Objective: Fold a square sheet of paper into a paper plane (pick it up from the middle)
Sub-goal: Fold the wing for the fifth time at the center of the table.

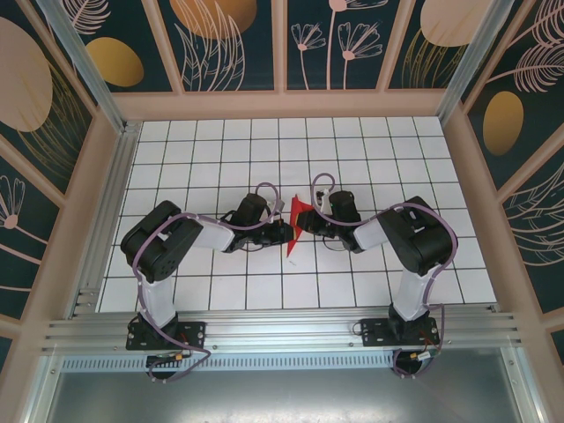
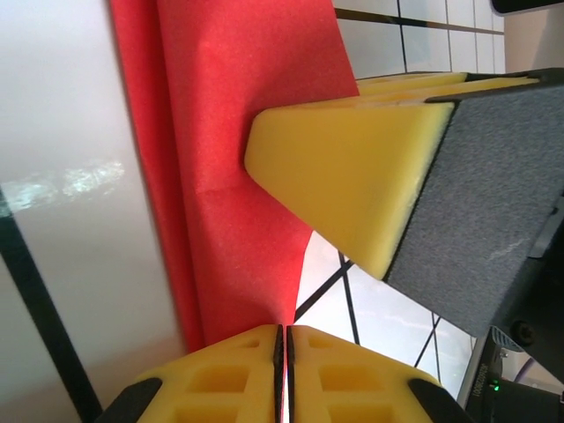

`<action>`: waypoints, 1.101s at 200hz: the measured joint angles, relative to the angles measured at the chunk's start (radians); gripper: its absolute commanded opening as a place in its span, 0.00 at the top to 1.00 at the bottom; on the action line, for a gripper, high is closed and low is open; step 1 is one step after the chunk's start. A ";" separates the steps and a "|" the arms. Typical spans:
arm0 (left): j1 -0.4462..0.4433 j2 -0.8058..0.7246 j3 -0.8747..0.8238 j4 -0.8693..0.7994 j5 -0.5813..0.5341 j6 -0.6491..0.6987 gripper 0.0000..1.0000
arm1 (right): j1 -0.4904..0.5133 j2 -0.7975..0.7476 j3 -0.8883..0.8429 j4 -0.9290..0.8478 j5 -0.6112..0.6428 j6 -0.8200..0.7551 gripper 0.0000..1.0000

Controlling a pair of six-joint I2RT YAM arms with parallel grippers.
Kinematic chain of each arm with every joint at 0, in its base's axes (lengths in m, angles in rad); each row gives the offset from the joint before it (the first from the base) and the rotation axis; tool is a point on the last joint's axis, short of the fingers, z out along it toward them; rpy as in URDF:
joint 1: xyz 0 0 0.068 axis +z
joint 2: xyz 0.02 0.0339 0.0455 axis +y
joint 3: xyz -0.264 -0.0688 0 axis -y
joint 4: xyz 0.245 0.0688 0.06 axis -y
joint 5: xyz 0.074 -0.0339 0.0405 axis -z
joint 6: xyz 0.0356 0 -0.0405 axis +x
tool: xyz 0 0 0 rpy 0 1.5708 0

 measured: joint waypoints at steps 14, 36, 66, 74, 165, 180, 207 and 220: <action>0.000 0.000 0.003 -0.017 -0.011 0.008 0.87 | 0.000 0.000 0.002 -0.002 0.000 0.000 0.82; 0.000 0.000 0.009 -0.037 -0.020 0.020 0.87 | -0.001 0.001 0.002 -0.001 0.000 0.000 0.83; 0.000 0.000 0.013 -0.045 -0.023 0.029 0.87 | -0.001 0.002 0.002 -0.001 0.000 0.000 0.83; 0.000 0.000 0.014 -0.046 -0.023 0.031 0.87 | -0.001 0.002 0.003 -0.002 0.000 0.000 0.83; -0.015 0.005 0.070 -0.159 -0.061 0.082 0.93 | -0.002 -0.003 0.024 -0.049 -0.003 0.000 0.83; -0.021 0.005 0.086 -0.193 -0.077 0.100 0.93 | -0.002 -0.008 0.034 -0.077 -0.002 0.000 0.83; -0.028 0.006 0.107 -0.235 -0.103 0.125 0.94 | -0.002 -0.025 0.050 -0.135 0.011 -0.001 0.82; -0.033 0.006 0.116 -0.248 -0.116 0.135 0.94 | -0.002 -0.042 0.055 -0.174 0.032 -0.001 0.82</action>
